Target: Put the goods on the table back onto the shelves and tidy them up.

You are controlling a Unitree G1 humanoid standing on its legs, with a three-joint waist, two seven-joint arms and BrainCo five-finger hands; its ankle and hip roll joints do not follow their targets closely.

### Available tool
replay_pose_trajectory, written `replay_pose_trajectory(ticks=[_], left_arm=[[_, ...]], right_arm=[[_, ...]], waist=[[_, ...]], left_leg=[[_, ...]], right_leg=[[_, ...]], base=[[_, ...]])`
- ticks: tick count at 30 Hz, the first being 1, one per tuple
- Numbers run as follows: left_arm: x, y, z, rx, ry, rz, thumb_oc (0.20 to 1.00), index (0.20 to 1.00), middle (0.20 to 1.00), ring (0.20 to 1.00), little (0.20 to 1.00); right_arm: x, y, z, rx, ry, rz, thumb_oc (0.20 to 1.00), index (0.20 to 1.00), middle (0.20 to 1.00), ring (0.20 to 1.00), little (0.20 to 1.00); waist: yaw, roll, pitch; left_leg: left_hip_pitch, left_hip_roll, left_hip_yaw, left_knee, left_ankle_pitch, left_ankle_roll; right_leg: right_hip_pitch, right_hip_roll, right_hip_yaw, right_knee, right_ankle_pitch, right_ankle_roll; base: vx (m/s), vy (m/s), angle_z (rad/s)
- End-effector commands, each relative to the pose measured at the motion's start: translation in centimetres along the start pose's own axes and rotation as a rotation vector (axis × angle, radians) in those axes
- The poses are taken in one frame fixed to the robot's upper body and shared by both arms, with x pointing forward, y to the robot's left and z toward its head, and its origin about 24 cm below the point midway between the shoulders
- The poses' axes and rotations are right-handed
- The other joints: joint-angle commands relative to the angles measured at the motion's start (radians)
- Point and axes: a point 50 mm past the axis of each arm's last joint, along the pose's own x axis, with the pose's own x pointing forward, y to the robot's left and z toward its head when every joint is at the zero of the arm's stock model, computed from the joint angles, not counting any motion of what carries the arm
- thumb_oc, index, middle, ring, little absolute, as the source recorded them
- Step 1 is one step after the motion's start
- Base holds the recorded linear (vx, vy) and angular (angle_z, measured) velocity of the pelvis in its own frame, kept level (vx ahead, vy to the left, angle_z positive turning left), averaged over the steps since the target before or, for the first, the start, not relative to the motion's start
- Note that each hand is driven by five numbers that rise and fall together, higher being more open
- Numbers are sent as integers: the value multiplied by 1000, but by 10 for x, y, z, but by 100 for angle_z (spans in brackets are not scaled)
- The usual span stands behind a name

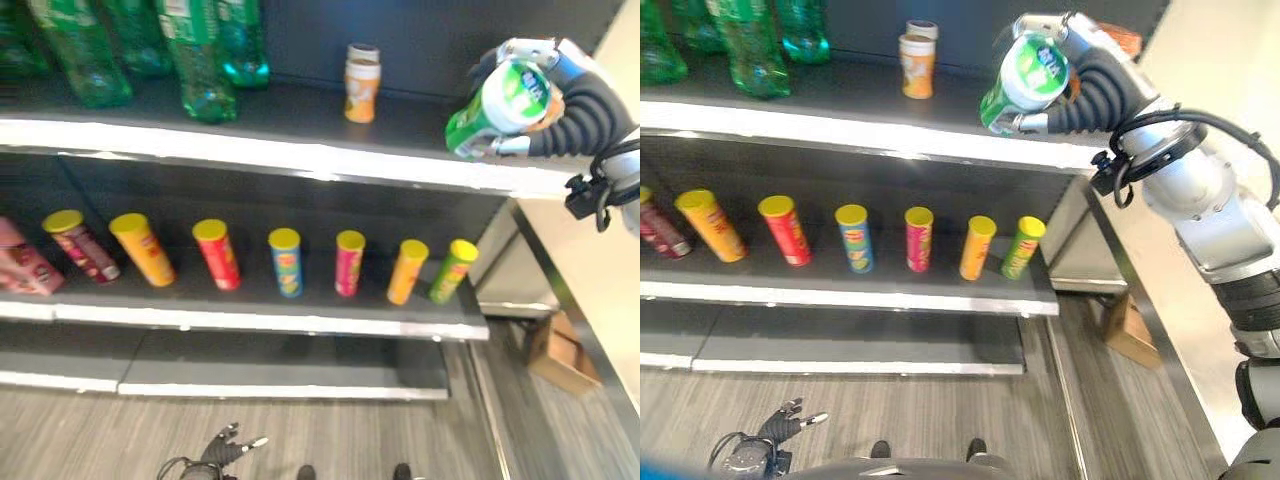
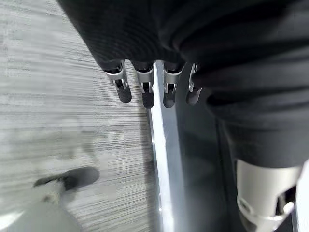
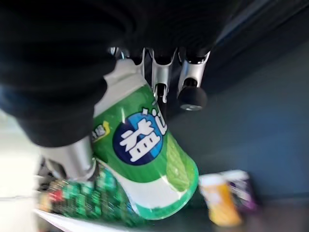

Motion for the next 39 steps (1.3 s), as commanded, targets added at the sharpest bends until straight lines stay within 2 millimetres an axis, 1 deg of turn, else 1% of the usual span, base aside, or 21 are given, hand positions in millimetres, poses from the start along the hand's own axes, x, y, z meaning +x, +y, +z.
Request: replay_pose_trajectory(ticks=[1, 5, 6, 7, 9, 11, 13, 14, 15, 19, 21, 26, 30, 34, 39], left_arm=[[1, 7, 4, 5, -15, 17, 1000, 1000, 1000, 1000, 1000], [1, 2, -1, 1, 5, 5, 1000, 1000, 1000, 1000, 1000], [1, 1, -1, 6, 8, 1, 1000, 1000, 1000, 1000, 1000], [1, 1, -1, 4, 8, 1, 1000, 1000, 1000, 1000, 1000], [1, 1, -1, -1, 9, 3, 1000, 1000, 1000, 1000, 1000], [1, 1, 1, -2, 3, 3, 1000, 1000, 1000, 1000, 1000], [2, 1, 2, 0, -2, 5, 1000, 1000, 1000, 1000, 1000], [2, 1, 2, -1, -2, 5, 1000, 1000, 1000, 1000, 1000], [2, 0, 3, -4, -5, 3, 1000, 1000, 1000, 1000, 1000], [2, -1, 3, 2, -7, -3, 1000, 1000, 1000, 1000, 1000], [2, -3, 2, 7, 1, -10, 1000, 1000, 1000, 1000, 1000], [2, -4, 1, 13, 6, -13, 1000, 1000, 1000, 1000, 1000], [3, -6, 4, 23, 0, -20, 1000, 1000, 1000, 1000, 1000], [4, -6, 6, 34, -2, -23, 1000, 1000, 1000, 1000, 1000], [4, -5, 6, 33, -1, -18, 1000, 1000, 1000, 1000, 1000]], right_arm=[[7, -1, -17, 62, 75, -1, 200, 200, 200, 200, 200], [18, 2, -27, 71, 118, 25, 200, 200, 200, 200, 200], [23, 5, -36, 79, 152, 36, 200, 200, 200, 200, 200], [24, 5, -35, 79, 151, 37, 200, 200, 200, 200, 200], [29, 9, -42, 86, 181, 51, 200, 200, 200, 200, 200], [33, 11, -51, 77, 223, 63, 200, 200, 200, 200, 200], [39, 13, -64, 58, 294, 77, 200, 200, 200, 200, 200], [39, 13, -64, 57, 293, 78, 200, 200, 200, 200, 200], [41, 16, -71, 77, 322, 71, 200, 200, 200, 200, 200], [45, 19, -72, 92, 334, 85, 200, 200, 200, 200, 200], [49, 25, -72, 106, 334, 106, 200, 200, 200, 200, 200], [50, 34, -78, 125, 368, 126, 200, 200, 200, 200, 200], [50, 39, -81, 146, 387, 129, 200, 200, 200, 200, 200], [53, 46, -79, 167, 378, 156, 200, 200, 200, 200, 200], [53, 52, -80, 180, 390, 177, 200, 200, 200, 200, 200]], waist=[[23, -27, -50], [41, -33, -60], [52, -37, -64], [51, -36, -64], [60, -38, -66], [70, -40, -67], [86, -44, -67], [85, -43, -67], [94, -44, -65], [107, -46, -65], [116, -49, -63], [125, -50, -63], [131, -53, -60], [132, -56, -58], [132, -58, -57]], left_leg=[[-6, 57, 4, 17, -49, -75], [-2, 64, -11, 18, -46, -82], [1, 64, -18, 19, -47, -84], [1, 64, -19, 19, -47, -84], [2, 65, -27, 19, -46, -85], [3, 65, -35, 19, -46, -86], [4, 65, -47, 19, -44, -88], [4, 65, -48, 19, -44, -88], [3, 64, -55, 18, -43, -89], [-1, 63, -67, 17, -40, -90], [-4, 64, -77, 16, -38, -91], [-7, 64, -82, 14, -37, -91], [-10, 64, -86, 13, -34, -91], [-11, 64, -87, 12, -35, -91], [-9, 63, -87, 12, -36, -89]], right_leg=[[2, 8, -3, 6, -11, 5], [32, 13, -29, -2, -24, -2], [45, 14, -43, -3, -31, -4], [46, 14, -43, -3, -31, -4], [54, 14, -54, -1, -37, -6], [60, 14, -65, 0, -42, -8], [67, 12, -81, 3, -45, -10], [68, 12, -81, 3, -45, -10], [70, 12, -90, 4, -48, -11], [72, 12, -106, 5, -51, -12], [75, 11, -121, 9, -53, -12], [78, 9, -131, 8, -53, -13], [76, 9, -140, 8, -54, -14], [74, 7, -142, 9, -53, -13], [75, 7, -142, 9, -52, -13]], base=[[58, -68, 23], [58, -64, 24], [56, -49, 28], [47, -48, 27], [27, -34, 12], [23, -38, 11], [33, -35, 12], [30, -32, 7], [11, -16, 7], [18, -22, 15], [26, -25, 22], [17, -10, 16], [0, 0, 0], [10, -4, 6], [7, 0, 3]])
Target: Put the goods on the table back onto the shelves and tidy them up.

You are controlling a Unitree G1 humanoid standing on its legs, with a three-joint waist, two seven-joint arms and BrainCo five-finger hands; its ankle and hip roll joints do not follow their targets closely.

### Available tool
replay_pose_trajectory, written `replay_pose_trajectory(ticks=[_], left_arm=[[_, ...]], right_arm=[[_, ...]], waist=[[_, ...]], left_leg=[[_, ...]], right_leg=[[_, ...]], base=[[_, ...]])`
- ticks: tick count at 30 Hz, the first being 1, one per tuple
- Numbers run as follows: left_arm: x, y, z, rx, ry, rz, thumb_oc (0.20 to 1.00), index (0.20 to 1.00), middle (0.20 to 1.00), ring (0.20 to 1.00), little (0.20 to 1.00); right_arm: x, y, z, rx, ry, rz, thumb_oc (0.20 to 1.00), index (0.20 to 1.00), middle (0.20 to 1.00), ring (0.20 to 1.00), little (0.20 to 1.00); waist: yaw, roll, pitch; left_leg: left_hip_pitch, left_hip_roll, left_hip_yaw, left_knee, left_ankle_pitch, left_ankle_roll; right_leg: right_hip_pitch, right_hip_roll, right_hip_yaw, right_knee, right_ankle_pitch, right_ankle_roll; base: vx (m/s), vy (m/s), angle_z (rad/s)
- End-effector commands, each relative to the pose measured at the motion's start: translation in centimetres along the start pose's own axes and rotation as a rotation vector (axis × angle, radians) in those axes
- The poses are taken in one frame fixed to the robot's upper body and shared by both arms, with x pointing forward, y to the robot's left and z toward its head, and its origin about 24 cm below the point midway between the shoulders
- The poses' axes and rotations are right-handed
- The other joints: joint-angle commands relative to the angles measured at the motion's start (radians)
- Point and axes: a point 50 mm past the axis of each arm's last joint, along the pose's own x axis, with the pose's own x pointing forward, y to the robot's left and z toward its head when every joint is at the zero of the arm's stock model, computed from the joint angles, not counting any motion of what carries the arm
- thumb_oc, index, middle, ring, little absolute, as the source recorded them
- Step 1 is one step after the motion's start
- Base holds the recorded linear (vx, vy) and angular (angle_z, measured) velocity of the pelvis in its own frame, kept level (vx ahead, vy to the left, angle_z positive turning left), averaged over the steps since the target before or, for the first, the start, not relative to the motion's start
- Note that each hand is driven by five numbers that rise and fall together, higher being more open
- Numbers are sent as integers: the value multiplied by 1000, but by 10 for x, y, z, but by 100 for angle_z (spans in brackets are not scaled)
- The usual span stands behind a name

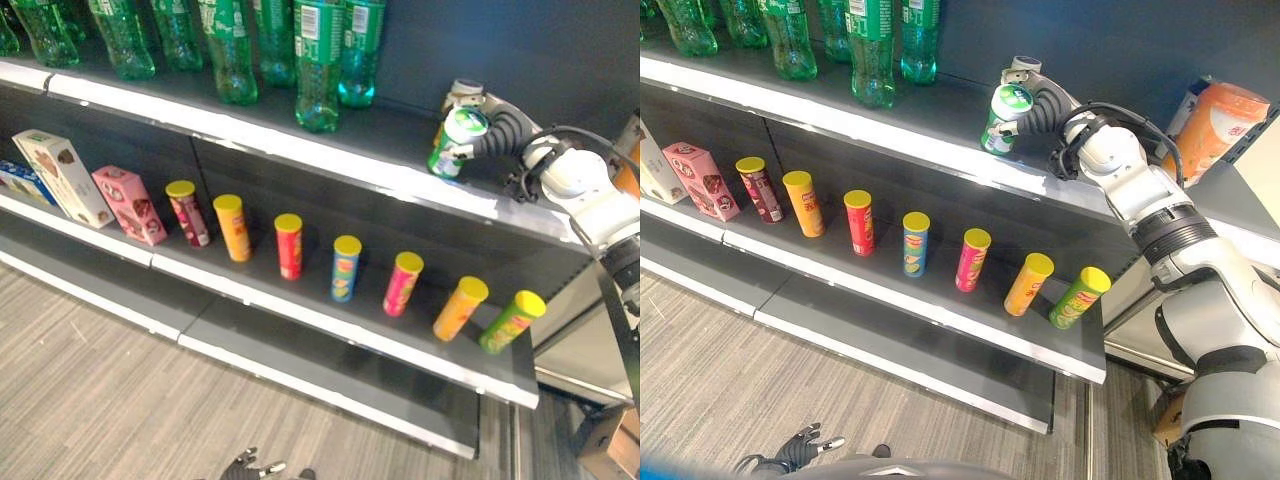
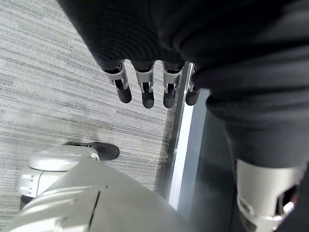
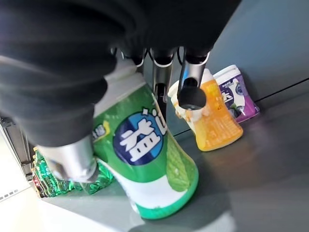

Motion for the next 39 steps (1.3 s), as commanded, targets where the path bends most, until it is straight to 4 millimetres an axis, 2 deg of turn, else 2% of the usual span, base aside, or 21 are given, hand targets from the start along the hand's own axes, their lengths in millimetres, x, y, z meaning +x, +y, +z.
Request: replay_pose_trajectory(ticks=[1, 20, 21, 22, 36, 39], left_arm=[[5, 17, 20, 5, -47, 50, 1000, 1000, 1000, 1000, 1000], [6, 19, 20, 11, -41, 59, 1000, 1000, 1000, 1000, 1000], [6, 19, 20, 10, -39, 60, 1000, 1000, 1000, 1000, 1000], [6, 19, 20, 10, -40, 59, 1000, 1000, 1000, 1000, 1000], [6, 21, 21, 5, -41, 70, 1000, 1000, 1000, 1000, 1000], [6, 22, 21, 4, -40, 74, 1000, 1000, 1000, 1000, 1000]], right_arm=[[16, -18, 26, -41, -57, -15, 200, 200, 200, 200, 200], [20, -2, 26, -19, -58, 40, 216, 216, 216, 216, 216], [20, -1, 26, -17, -58, 39, 699, 699, 699, 699, 699], [20, 0, 25, -16, -56, 41, 1000, 1000, 1000, 1000, 1000], [22, -3, 25, -36, -52, 11, 1000, 1000, 1000, 1000, 1000], [21, -14, 29, -46, -67, -45, 1000, 1000, 1000, 1000, 1000]], waist=[[19, -47, -13], [12, -51, -13], [11, -51, -13], [10, -50, -13], [4, -48, -15], [3, -48, -17]], left_leg=[[11, 41, 71, 6, -48, -37], [19, 45, 86, 5, -56, -34], [20, 45, 88, 5, -56, -34], [21, 45, 89, 5, -57, -33], [27, 45, 95, 5, -62, -32], [28, 45, 97, 5, -64, -31]], right_leg=[[-13, -31, 33, 30, -12, 10], [-17, -33, 44, 33, -10, 10], [-17, -33, 45, 34, -10, 10], [-17, -33, 45, 34, -10, 10], [-16, -32, 55, 31, -7, 10], [-16, -33, 54, 30, -6, 11]], base=[[0, 0, 0], [0, 0, -1], [1, 5, -10], [3, 5, -10], [0, 0, -1], [0, 0, 0]])
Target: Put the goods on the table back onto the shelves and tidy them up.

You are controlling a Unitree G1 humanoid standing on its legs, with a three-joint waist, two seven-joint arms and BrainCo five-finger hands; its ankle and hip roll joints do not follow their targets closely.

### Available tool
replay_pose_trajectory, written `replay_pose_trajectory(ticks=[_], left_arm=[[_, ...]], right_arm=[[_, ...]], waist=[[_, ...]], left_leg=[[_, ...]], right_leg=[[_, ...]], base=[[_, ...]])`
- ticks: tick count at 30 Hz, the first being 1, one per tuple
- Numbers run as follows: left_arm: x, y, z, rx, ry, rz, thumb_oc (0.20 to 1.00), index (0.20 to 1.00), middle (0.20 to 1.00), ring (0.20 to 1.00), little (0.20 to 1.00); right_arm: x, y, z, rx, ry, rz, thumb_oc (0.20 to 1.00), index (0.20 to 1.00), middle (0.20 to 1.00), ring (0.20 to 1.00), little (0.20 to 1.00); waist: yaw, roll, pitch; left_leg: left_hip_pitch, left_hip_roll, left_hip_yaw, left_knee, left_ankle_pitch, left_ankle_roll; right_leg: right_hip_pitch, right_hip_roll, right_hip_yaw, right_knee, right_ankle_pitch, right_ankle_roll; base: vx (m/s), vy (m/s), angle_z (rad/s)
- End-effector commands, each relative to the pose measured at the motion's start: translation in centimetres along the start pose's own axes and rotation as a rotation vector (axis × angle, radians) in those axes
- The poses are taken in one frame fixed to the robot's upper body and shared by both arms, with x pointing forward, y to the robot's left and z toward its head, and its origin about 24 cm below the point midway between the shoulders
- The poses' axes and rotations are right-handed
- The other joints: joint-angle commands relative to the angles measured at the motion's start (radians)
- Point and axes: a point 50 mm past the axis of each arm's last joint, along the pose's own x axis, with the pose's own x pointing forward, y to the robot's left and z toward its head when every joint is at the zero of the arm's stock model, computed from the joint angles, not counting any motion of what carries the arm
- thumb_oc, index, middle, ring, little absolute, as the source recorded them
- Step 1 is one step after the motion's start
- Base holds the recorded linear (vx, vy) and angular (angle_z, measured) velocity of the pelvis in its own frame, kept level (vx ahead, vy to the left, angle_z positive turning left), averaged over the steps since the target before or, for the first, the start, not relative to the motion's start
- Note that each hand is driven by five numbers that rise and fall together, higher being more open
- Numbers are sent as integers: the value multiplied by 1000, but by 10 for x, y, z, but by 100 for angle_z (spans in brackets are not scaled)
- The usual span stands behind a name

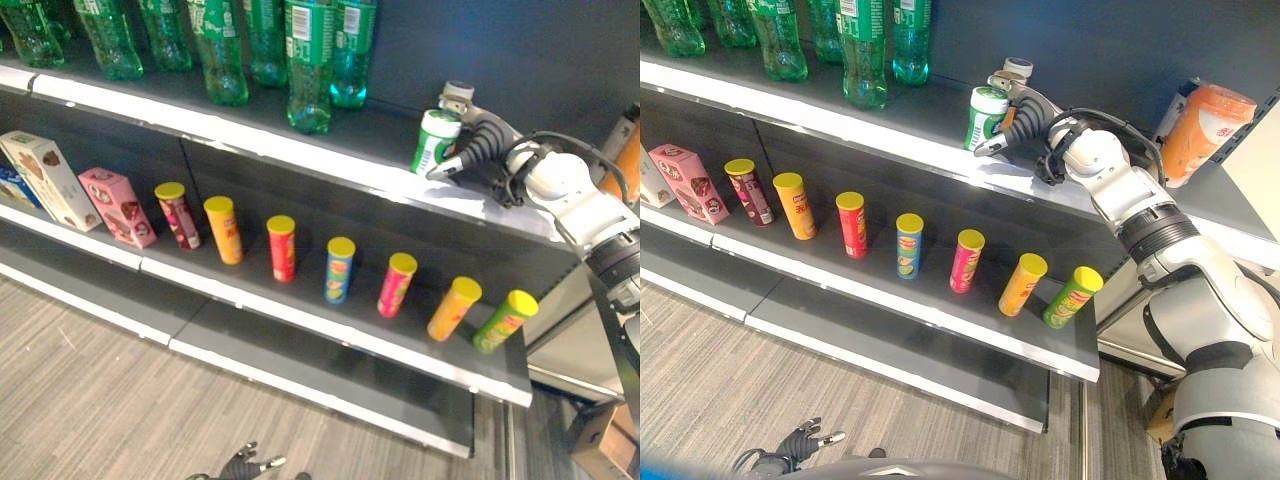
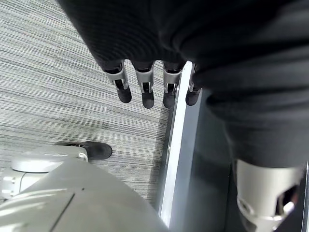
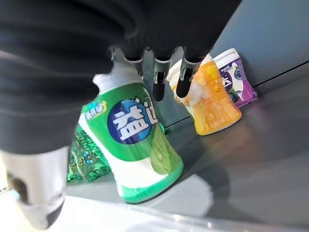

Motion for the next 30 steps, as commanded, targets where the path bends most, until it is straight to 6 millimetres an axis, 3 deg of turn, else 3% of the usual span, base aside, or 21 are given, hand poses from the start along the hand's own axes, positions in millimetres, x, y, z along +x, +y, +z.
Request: replay_pose_trajectory(ticks=[1, 2, 5, 8, 9, 10, 11, 14, 18, 22, 26, 28, 30], left_arm=[[4, 20, 13, 3, -28, 64, 1000, 1000, 1000, 1000, 1000], [3, 20, 12, -5, -27, 70, 1000, 1000, 1000, 1000, 1000], [3, 21, 11, -12, -26, 78, 1000, 1000, 1000, 1000, 1000], [3, 21, 11, -12, -26, 78, 1000, 1000, 1000, 1000, 1000], [3, 22, 11, -19, -25, 83, 1000, 1000, 1000, 1000, 1000], [2, 22, 9, -33, -19, 99, 1000, 1000, 1000, 1000, 1000], [2, 22, 8, -41, -17, 105, 1000, 1000, 1000, 1000, 1000], [1, 22, 6, -49, -11, 114, 1000, 1000, 1000, 1000, 1000], [0, 15, -2, -53, 15, 107, 1000, 1000, 1000, 1000, 1000], [0, 7, -2, -32, 0, 69, 1000, 1000, 1000, 1000, 1000], [0, 7, 2, -13, -24, 50, 1000, 1000, 1000, 1000, 1000], [0, 11, 7, 1, -48, 35, 1000, 1000, 1000, 1000, 1000], [1, 13, 10, 7, -58, 33, 1000, 1000, 1000, 1000, 1000]], right_arm=[[11, -29, 26, -67, -67, -110, 1000, 1000, 1000, 1000, 1000], [8, -43, 32, -75, -92, -177, 1000, 1000, 1000, 1000, 1000], [4, -53, 45, -90, -152, -221, 1000, 1000, 1000, 1000, 1000], [4, -53, 45, -90, -152, -221, 1000, 1000, 1000, 1000, 1000], [0, -60, 57, -121, -204, -248, 1000, 1000, 1000, 1000, 1000], [-12, -66, 78, -215, -303, -282, 1000, 1000, 1000, 1000, 1000], [-18, -68, 87, -240, -348, -295, 1000, 1000, 1000, 1000, 1000], [-35, -67, 98, -274, -426, -319, 1000, 1000, 1000, 1000, 1000], [-90, -48, 112, -280, -606, -318, 1000, 1000, 1000, 1000, 1000], [-124, -26, 105, -133, -656, -216, 1000, 1000, 1000, 1000, 1000], [-142, -14, 99, 43, -663, -71, 1000, 1000, 1000, 1000, 1000], [-154, 11, 76, 342, -576, 119, 1000, 1000, 1000, 1000, 1000], [-160, 32, 54, 508, -471, 215, 1000, 1000, 1000, 1000, 1000]], waist=[[7, -36, -12], [4, -35, -14], [-2, -34, -15], [-2, -34, -15], [-9, -33, -16], [-29, -29, -19], [-36, -27, -19], [-49, -24, -21], [-91, -7, -25], [-135, 1, -25], [-159, -1, -24], [-192, 1, -18], [-205, 2, -18]], left_leg=[[15, 40, 75, 5, -61, -27], [17, 40, 79, 5, -62, -27], [18, 40, 84, 5, -64, -26], [18, 40, 84, 5, -64, -26], [20, 41, 87, 5, -65, -25], [25, 42, 97, 5, -70, -24], [26, 42, 100, 5, -72, -23], [30, 42, 112, 5, -76, -22], [43, 42, 138, 5, -89, -17], [52, 46, 171, 5, -96, -14], [55, 49, 196, 5, -99, -15], [58, 53, 225, 5, -100, -17], [60, 53, 235, 5, -101, -18]], right_leg=[[-16, -33, 33, 30, -4, 12], [-16, -34, 36, 29, -2, 13], [-17, -34, 40, 28, 0, 14], [-17, -34, 40, 28, 0, 14], [-19, -34, 44, 29, 1, 14], [-23, -34, 53, 31, 2, 16], [-24, -34, 57, 31, 2, 16], [-26, -35, 64, 32, 2, 17], [-35, -37, 92, 31, 6, 22], [-52, -36, 128, 31, 15, 28], [-69, -35, 153, 30, 23, 33], [-88, -36, 180, 32, 31, 39], [-95, -38, 192, 34, 33, 40]], base=[[0, 0, 0], [0, 0, 0], [0, 0, 0], [-1, 3, -3], [0, 0, 0], [-3, 36, -1], [3, 38, -3], [4, 23, -22], [5, 43, -19], [2, 34, -30], [-5, 24, -36], [-13, 27, -34], [-1, 21, -30]])
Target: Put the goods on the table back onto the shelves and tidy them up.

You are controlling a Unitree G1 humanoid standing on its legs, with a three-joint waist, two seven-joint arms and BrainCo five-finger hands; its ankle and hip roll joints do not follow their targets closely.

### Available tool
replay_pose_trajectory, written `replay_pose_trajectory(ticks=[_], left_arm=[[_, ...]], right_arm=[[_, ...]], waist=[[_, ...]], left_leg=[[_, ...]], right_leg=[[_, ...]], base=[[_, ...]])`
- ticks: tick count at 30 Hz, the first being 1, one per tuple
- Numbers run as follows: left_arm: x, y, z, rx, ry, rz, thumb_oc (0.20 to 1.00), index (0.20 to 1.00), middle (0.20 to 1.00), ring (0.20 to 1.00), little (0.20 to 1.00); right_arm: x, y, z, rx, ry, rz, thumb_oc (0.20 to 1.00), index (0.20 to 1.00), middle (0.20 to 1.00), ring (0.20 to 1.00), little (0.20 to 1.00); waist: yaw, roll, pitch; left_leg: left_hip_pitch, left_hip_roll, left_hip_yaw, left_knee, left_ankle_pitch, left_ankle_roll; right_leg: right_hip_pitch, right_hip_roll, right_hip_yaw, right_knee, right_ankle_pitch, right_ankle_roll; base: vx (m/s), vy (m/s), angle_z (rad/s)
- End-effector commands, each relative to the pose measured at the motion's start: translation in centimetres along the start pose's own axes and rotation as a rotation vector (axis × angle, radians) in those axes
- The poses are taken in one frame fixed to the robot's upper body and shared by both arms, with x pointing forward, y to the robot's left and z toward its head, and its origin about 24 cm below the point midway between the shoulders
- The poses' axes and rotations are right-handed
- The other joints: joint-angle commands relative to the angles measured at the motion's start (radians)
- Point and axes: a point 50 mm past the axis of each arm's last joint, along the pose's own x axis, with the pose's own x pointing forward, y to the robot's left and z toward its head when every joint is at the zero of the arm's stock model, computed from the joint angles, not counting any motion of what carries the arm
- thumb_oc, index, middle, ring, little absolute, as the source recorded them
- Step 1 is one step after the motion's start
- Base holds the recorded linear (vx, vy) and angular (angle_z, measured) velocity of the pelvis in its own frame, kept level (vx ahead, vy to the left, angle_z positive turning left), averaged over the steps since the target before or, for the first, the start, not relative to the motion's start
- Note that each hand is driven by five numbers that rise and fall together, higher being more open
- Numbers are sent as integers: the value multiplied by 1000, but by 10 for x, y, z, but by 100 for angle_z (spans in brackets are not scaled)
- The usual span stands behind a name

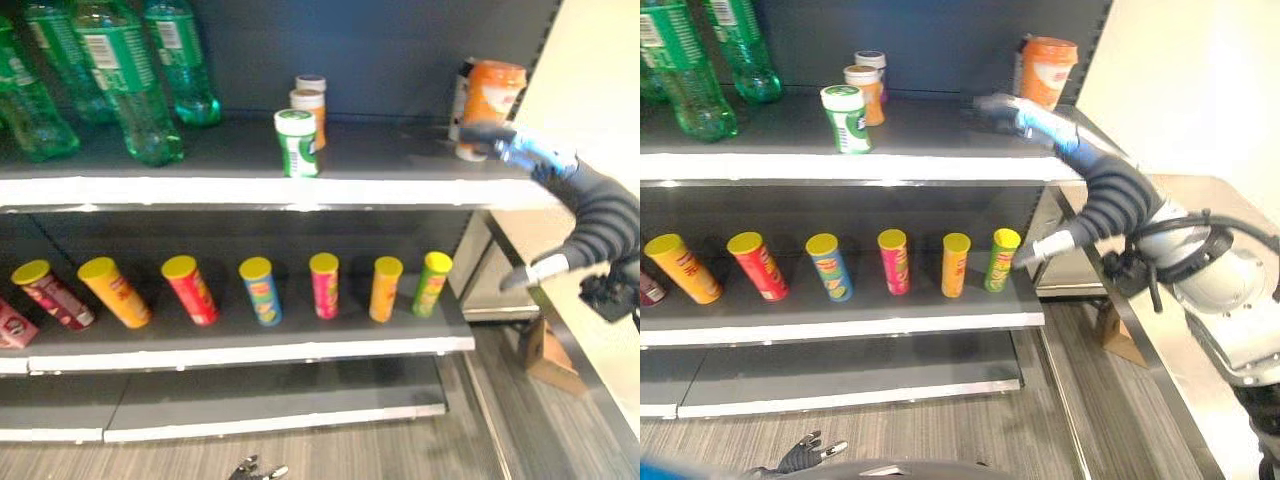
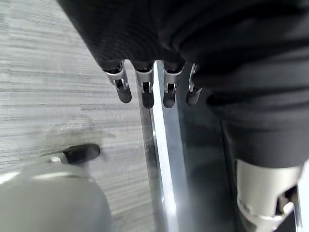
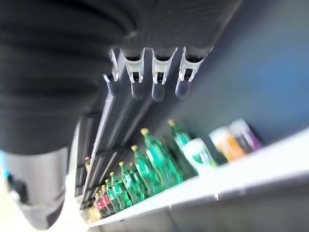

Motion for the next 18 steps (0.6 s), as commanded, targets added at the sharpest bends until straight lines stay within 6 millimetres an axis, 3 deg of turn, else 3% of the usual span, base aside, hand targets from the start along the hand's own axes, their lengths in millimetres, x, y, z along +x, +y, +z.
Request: replay_pose_trajectory(ticks=[1, 10, 11, 13, 15, 16, 17, 18], left_arm=[[6, 26, 29, 94, -89, 20, 1000, 1000, 1000, 1000, 1000], [5, 26, 26, 93, -74, 7, 1000, 1000, 1000, 1000, 1000], [6, 25, 27, 108, -75, -1, 1000, 1000, 1000, 1000, 1000], [6, 25, 28, 114, -76, -3, 1000, 1000, 1000, 1000, 1000], [8, 25, 36, 142, -91, -24, 1000, 1000, 1000, 1000, 1000], [8, 25, 38, 148, -95, -27, 1000, 1000, 1000, 1000, 1000], [11, 20, 45, 154, -108, -35, 1000, 1000, 1000, 1000, 1000], [11, 21, 45, 154, -109, -33, 1000, 1000, 1000, 1000, 1000]], right_arm=[[-8, 11, -16, 314, 21, 59, 1000, 1000, 1000, 1000, 1000], [-69, 76, -72, 848, 240, -118, 1000, 1000, 1000, 1000, 1000], [-88, 98, -97, 931, 373, -187, 1000, 1000, 1000, 1000, 1000], [-99, 109, -107, 959, 450, -190, 1000, 1000, 1000, 1000, 1000], [-134, 149, -137, 926, 768, -90, 1000, 1000, 1000, 1000, 1000], [-143, 157, -143, 900, 835, -70, 1000, 1000, 1000, 1000, 1000], [-163, 189, -166, 873, 1021, -110, 1000, 1000, 1000, 1000, 1000], [-163, 190, -167, 872, 1020, -110, 1000, 1000, 1000, 1000, 1000]], waist=[[31, -57, 5], [-10, -28, 7], [-13, -23, 7], [-13, -23, 7], [-7, -23, 10], [-4, -22, 10], [4, -20, 12], [3, -21, 13]], left_leg=[[27, 24, 45, 11, -72, -15], [28, 17, 62, 11, -73, -13], [29, 15, 64, 11, -71, -13], [29, 13, 63, 11, -72, -13], [29, 11, 59, 11, -70, -14], [28, 10, 56, 11, -70, -13], [26, 8, 46, 11, -69, -10], [26, 8, 46, 11, -69, -10]], right_leg=[[-22, -54, 12, 37, 8, 43], [-32, -65, 28, 41, 12, 47], [-31, -68, 26, 41, 16, 47], [-29, -69, 24, 40, 16, 47], [-24, -71, 13, 41, 15, 46], [-22, -72, 10, 40, 14, 46], [-17, -74, 3, 40, 13, 45], [-17, -74, 2, 40, 13, 45]], base=[[8, 15, -20], [9, 14, -11], [-1, 12, -8], [-7, 3, -3], [0, 0, 0], [-26, -16, 5], [0, 0, 0], [-21, -17, 9]])
